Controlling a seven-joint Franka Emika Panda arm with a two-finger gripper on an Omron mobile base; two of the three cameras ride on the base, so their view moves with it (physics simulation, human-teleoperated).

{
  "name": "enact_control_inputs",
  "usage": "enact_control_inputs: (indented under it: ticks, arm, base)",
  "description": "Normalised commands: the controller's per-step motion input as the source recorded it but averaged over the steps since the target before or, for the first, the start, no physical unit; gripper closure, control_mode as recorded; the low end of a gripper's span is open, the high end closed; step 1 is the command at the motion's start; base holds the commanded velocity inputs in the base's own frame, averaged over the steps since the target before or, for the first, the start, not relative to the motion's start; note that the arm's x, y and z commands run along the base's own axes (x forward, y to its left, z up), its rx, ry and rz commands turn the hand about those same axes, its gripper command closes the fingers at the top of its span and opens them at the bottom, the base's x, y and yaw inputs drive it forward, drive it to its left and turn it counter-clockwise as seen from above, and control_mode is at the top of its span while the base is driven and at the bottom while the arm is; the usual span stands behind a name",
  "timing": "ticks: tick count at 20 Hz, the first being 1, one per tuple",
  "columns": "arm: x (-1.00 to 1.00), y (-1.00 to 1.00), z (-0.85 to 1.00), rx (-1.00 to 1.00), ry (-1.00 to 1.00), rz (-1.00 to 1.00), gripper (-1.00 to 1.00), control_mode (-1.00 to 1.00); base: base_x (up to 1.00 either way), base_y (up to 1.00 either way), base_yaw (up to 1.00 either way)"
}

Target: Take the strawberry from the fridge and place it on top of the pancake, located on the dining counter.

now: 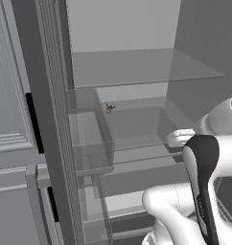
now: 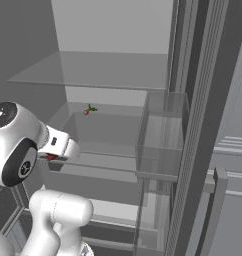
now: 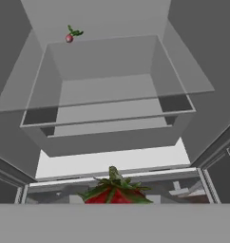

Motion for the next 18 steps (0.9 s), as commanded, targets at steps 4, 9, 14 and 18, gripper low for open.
enact_control_inputs:
  ticks: [4, 9, 14, 18]
  arm:
    - [-0.05, 0.00, 0.11, 0.00, 0.00, 0.06, 1.00, -1.00]
    - [0.00, 0.00, 0.00, 0.00, 0.00, 0.00, 1.00, -1.00]
    - [0.00, 0.00, 0.00, 0.00, 0.00, 0.00, 1.00, -1.00]
    - [-0.15, 0.00, 0.00, 0.00, 0.00, 0.00, 1.00, -1.00]
  base:
    - [0.00, 0.00, 0.00]
    - [0.00, 0.00, 0.00]
    - [0.00, 0.00, 0.00]
    - [0.00, 0.00, 0.00]
